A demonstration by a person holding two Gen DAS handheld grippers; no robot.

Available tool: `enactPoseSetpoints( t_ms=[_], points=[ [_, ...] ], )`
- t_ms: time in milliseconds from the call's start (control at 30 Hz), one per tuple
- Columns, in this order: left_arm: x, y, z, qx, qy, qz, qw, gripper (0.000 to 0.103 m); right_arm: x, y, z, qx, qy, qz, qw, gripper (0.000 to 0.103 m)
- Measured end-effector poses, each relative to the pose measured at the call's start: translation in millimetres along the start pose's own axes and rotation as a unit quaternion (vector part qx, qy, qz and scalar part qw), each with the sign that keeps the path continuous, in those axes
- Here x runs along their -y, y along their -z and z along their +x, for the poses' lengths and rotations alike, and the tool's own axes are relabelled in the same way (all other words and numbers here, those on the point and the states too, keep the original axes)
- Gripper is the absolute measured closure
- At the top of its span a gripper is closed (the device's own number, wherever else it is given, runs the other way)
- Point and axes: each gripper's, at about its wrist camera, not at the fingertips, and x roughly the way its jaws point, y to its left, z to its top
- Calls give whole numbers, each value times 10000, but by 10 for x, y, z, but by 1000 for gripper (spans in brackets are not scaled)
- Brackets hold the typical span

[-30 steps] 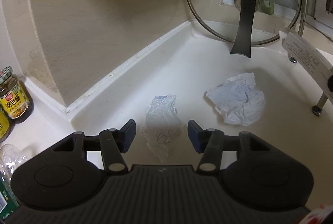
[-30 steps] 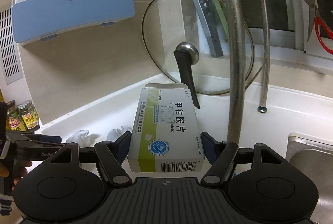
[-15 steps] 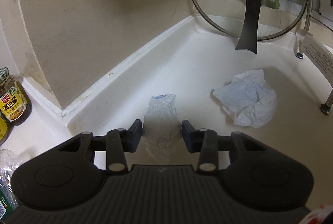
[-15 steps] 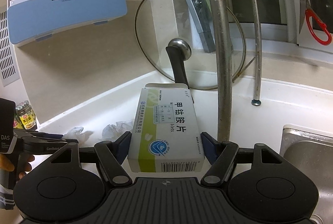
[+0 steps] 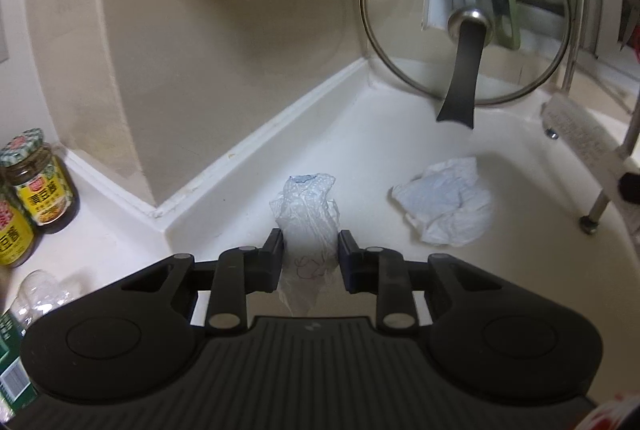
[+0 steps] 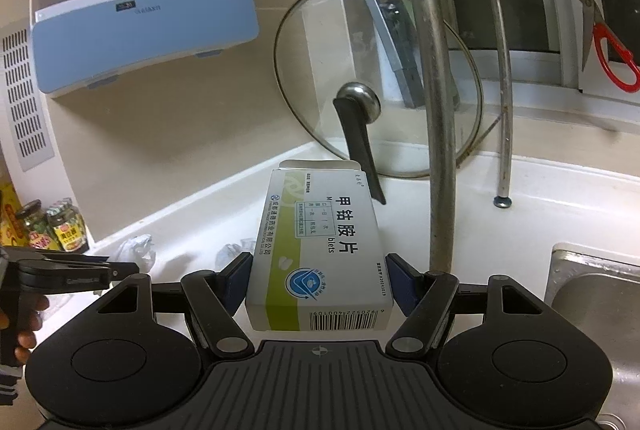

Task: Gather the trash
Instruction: 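Carry the plastic wrapper and medicine box with both tools over the wastebasket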

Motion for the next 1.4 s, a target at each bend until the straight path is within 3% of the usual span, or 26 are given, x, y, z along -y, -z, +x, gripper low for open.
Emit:
enactPoseSetpoints(
  t_ms=[400,767,1200,1400],
  points=[
    [80,73,-962,272,87,-367,9989,77,-56,-66,-358,165,-551,-66,9983,32],
    [327,435,-1932,372,-196,-713,9966,77,-44,-13,-996,204,-1327,-181,9908,32],
    [584,1087,-2869,245,-792,-1359,9872,77,-223,231,-1700,-115,-2488,-350,9678,32],
    [670,1415,-3151,75,-1075,-1645,9805,77,-392,411,-1859,-466,-2947,-423,9535,33]
  ],
)
